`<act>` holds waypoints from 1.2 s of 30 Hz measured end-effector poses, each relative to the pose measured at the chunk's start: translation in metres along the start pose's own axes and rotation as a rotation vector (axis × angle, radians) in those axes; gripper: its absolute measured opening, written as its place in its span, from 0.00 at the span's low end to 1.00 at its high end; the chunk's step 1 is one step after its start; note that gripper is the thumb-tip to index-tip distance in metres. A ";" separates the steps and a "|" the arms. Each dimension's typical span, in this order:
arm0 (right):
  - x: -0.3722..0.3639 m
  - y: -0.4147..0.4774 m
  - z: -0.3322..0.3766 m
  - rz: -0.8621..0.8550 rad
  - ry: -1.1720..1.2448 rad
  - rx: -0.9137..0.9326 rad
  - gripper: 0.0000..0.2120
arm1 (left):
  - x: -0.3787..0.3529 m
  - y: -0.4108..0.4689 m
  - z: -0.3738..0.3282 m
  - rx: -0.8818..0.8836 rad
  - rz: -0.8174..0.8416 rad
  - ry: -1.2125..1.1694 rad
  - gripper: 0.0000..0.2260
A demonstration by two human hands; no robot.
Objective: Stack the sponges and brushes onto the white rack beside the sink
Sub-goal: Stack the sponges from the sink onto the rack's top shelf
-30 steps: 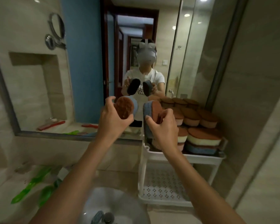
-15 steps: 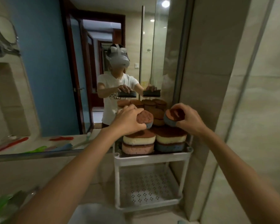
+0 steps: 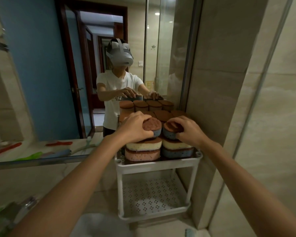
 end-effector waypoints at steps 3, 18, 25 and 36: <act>-0.002 -0.002 -0.002 -0.001 0.000 0.004 0.27 | -0.004 -0.002 -0.003 -0.043 0.004 -0.020 0.28; -0.007 -0.006 -0.001 -0.050 0.010 0.004 0.26 | -0.029 0.002 -0.003 -0.194 -0.018 0.214 0.22; -0.022 -0.023 0.003 -0.307 -0.147 0.021 0.21 | -0.037 -0.008 -0.002 -0.215 -0.240 0.603 0.24; -0.051 -0.022 0.003 -0.337 -0.388 -0.051 0.24 | -0.058 -0.013 0.001 -0.149 -0.411 0.656 0.24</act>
Point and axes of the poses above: each hand's wrist, its own y-axis towards the middle knuckle, its own x-axis out of the back of the hand, z = x × y, the point moved 4 cm from there along y, towards the middle knuckle, and after that the axes turned 11 degrees about z, right-handed, at the moved point
